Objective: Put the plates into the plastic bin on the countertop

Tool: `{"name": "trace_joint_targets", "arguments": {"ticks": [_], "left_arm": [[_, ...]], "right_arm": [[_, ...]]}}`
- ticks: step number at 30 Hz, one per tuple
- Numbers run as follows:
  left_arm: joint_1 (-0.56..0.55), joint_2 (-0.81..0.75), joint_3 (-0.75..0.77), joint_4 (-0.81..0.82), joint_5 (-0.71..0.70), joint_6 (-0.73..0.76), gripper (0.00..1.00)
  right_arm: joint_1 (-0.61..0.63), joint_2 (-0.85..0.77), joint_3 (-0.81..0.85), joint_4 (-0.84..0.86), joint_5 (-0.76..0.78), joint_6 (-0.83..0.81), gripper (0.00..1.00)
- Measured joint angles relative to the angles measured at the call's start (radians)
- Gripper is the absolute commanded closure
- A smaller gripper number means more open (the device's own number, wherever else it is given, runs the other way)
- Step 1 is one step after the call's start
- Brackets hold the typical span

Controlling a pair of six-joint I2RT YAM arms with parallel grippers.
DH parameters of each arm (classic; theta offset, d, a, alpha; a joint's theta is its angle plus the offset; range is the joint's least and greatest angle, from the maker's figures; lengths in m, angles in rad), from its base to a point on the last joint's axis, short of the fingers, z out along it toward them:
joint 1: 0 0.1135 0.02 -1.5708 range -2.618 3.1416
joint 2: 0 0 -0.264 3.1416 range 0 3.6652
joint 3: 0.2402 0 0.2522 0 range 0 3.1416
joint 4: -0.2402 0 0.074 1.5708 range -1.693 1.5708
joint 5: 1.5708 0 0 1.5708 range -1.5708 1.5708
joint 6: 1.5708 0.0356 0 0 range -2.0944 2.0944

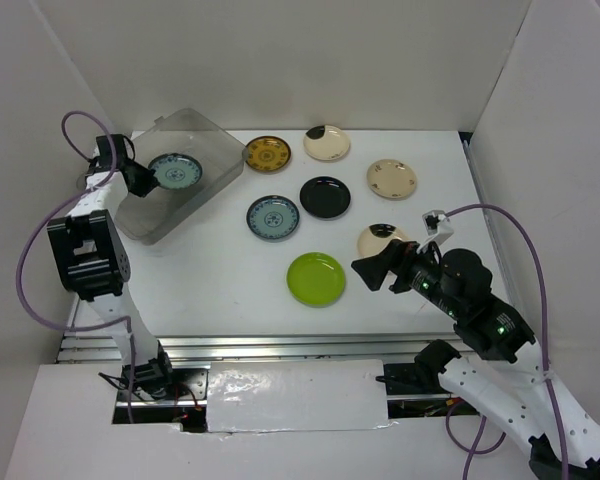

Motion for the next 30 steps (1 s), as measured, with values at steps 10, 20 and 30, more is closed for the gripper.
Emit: {"name": "trace_joint_targets", "arguments": {"ticks": [10, 20, 30], "left_arm": [[0.027, 0.14, 0.184, -0.057, -0.019, 0.006, 0.01], [-0.375, -0.484, -0.132, -0.022, -0.135, 0.096, 0.01], [-0.836, -0.538, -0.663, 0.159, 0.088, 0.105, 0.01]], "right_arm": [[0.026, 0.089, -0.022, 0.051, -0.057, 0.002, 0.0], [0.056, 0.086, -0.039, 0.091, -0.03, 0.012, 0.0], [0.064, -0.017, -0.042, 0.082, -0.018, 0.048, 0.0]]}}
